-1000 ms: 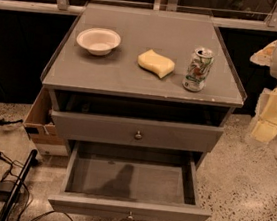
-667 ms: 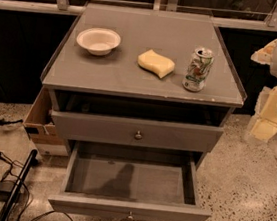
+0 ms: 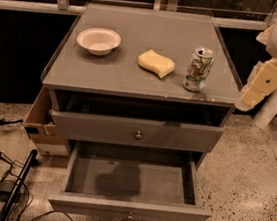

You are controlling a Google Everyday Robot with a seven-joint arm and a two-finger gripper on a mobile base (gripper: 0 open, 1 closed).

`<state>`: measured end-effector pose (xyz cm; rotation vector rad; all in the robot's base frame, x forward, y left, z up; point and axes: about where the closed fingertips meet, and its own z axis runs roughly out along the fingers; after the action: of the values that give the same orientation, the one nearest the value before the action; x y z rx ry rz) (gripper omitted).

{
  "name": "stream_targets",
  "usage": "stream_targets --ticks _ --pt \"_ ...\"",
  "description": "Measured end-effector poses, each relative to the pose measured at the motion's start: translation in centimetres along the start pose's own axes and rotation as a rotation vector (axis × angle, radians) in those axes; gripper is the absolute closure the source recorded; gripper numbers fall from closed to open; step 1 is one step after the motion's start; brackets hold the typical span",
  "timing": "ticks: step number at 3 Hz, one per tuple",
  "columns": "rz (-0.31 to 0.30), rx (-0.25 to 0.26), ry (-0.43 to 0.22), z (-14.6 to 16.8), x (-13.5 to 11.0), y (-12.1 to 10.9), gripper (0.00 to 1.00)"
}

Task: Place 7up can into middle drawer

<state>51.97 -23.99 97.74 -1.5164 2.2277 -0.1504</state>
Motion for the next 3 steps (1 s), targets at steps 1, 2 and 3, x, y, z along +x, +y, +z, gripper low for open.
stream_targets --ticks 1,2,3 --pt "0.045 0.028 -0.080 2.1 -0.7 -4.0 0.00" --pt "0.093 0.037 -0.193 4.6 -1.8 -7.4 0.00" --pt "0.149 -0.010 -0.325 7.6 -3.6 -10.0 0.00"
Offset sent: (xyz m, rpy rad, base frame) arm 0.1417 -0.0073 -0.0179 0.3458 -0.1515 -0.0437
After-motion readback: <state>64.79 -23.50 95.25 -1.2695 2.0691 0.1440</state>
